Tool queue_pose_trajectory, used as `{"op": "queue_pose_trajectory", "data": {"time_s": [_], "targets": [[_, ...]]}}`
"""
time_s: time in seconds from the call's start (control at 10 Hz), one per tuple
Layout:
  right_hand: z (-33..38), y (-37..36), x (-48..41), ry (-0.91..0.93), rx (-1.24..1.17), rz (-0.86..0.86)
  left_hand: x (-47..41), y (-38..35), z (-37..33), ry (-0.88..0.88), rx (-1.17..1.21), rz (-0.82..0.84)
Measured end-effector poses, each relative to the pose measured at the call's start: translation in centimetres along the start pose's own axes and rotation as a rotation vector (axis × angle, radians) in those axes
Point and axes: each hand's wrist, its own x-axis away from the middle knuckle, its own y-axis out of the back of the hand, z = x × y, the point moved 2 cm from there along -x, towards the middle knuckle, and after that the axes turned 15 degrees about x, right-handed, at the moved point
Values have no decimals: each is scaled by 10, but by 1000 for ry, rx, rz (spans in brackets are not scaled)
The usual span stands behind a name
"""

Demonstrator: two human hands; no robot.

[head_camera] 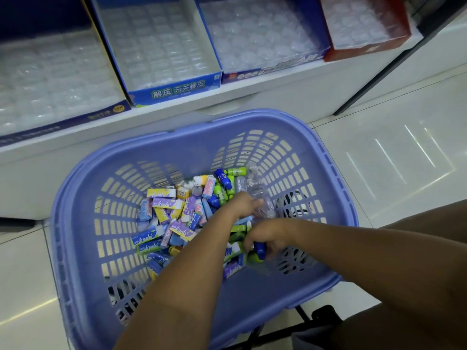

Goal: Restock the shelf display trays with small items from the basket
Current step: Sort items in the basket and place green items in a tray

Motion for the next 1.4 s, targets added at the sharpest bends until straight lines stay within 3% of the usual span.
{"op": "queue_pose_trajectory", "data": {"time_s": [0.1, 0.3, 0.4, 0.5, 0.6, 0.7, 0.8, 0.9, 1.1, 1.4], "targets": [[8, -13, 20, 129, 146, -121, 12, 3, -14, -56, -81, 37], [26, -39, 61, 302, 495, -73, 22, 41, -45, -369, -647, -249], [32, -42, 82, 361, 561, -26, 20, 51, -18, -366, -896, -118], [38, -53, 90, 402, 630, -22, 22, 57, 14, -422, -1043, -224], [48, -47, 81, 368, 599, 106, 26, 66, 18, -540, -995, -362], [63, -7, 63, 349, 460, 4, 32, 74, 19, -525, -929, -369], [78, 52, 37, 324, 793, -721, 38, 71, 23, -524, -929, -407], [79, 74, 4, 330, 903, -887, 44, 67, 24, -513, -894, -454], [79, 66, -32, 214, 1106, -1025, 52, 70, 28, -468, -793, -565], [92, 57, -42, 101, 1074, -916, 58, 73, 38, -387, -643, -667]]}}
